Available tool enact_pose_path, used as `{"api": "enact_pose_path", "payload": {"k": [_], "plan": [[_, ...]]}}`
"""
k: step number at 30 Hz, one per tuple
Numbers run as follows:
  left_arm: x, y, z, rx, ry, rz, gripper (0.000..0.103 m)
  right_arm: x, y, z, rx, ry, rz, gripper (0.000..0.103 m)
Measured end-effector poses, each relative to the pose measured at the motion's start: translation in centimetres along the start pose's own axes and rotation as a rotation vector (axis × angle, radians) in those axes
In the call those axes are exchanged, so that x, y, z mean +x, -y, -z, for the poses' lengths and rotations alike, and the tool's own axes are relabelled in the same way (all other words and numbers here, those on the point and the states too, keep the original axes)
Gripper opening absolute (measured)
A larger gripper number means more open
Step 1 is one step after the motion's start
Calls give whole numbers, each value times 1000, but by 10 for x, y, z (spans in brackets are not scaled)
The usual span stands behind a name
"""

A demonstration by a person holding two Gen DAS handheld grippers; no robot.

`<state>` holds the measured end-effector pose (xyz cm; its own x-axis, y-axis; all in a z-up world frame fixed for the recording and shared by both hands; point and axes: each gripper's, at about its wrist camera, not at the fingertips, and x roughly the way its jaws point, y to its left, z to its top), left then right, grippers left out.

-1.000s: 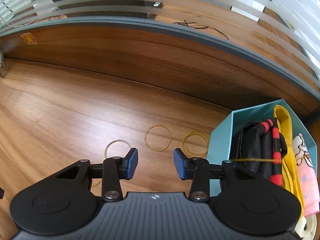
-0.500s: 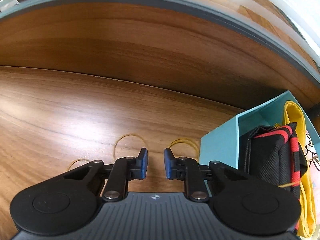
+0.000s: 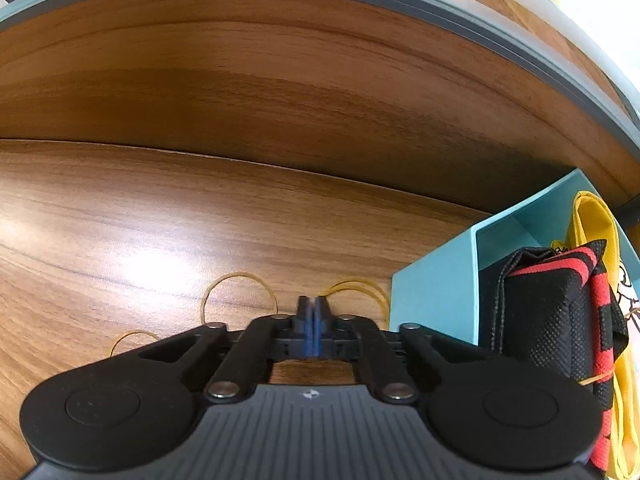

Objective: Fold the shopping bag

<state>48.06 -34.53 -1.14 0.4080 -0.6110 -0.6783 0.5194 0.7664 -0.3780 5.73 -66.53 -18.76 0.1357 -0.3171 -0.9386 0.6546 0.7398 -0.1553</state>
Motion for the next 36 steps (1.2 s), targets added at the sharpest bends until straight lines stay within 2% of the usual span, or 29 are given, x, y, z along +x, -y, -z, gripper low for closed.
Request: {"api": "enact_pose_path", "payload": {"k": [5, 10, 21, 25, 32, 36], "plan": [[-6, 10, 2, 26, 18, -7, 43, -32, 5, 7, 43, 55, -69, 1], [-12, 20, 5, 57, 27, -6, 43, -78, 13, 18, 110, 113, -194, 1], [-30, 62, 23, 200, 52, 8, 42, -183, 15, 58, 209, 182, -499, 1], [-30, 56, 32, 233, 14, -5, 39, -210, 9, 67, 203, 199, -597, 1], [-18, 77, 56, 320, -96, -51, 38, -272, -10, 91, 194, 194, -777, 1], [-12, 91, 66, 373, -114, -71, 38, -292, -27, 102, 177, 168, -887, 1]]}}
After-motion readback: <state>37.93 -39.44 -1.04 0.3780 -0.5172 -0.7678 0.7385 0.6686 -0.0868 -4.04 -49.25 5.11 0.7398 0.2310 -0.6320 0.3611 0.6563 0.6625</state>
